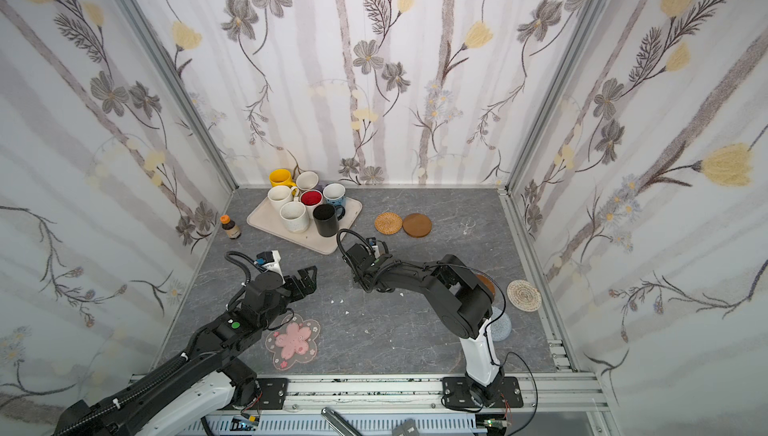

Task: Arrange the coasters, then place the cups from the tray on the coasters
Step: 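Push the paw-print coaster with the right gripper closer to the wooden coaster, then move the right gripper onto the chipped wooden coaster beside the blue coaster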

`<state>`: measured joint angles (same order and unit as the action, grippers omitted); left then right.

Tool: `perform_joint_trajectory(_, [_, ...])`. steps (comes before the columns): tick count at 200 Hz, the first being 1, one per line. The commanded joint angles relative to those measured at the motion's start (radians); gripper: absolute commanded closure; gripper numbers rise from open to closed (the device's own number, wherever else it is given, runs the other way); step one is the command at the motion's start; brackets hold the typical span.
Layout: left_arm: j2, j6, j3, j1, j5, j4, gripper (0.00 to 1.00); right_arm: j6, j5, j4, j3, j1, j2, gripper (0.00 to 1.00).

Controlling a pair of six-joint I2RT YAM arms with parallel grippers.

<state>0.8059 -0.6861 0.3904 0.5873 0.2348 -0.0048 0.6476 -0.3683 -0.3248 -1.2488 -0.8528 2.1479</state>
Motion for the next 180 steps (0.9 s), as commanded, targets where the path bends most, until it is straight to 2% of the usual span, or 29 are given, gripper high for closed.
perform_joint_trajectory(1, [0.006,-0.004,0.006,-0.002,0.014,0.028,0.00,-0.020,0.085,-0.037,0.001,0.024,0.023,0.00])
perform_joint_trajectory(29, [0.025,-0.003,0.013,-0.003,0.016,0.031,0.00,-0.032,0.092,-0.037,-0.004,0.082,0.022,0.00])
perform_joint_trajectory(96, [0.053,0.015,0.050,-0.003,-0.022,0.035,0.00,-0.093,0.073,-0.018,0.001,0.093,-0.064,0.00])
perform_joint_trajectory(137, [0.164,0.043,0.124,0.010,-0.121,0.035,0.00,-0.118,0.064,-0.011,0.042,0.106,-0.237,0.00])
perform_joint_trajectory(180, [0.305,0.068,0.216,0.120,-0.058,0.047,0.00,-0.091,0.128,-0.016,0.231,0.224,-0.497,0.00])
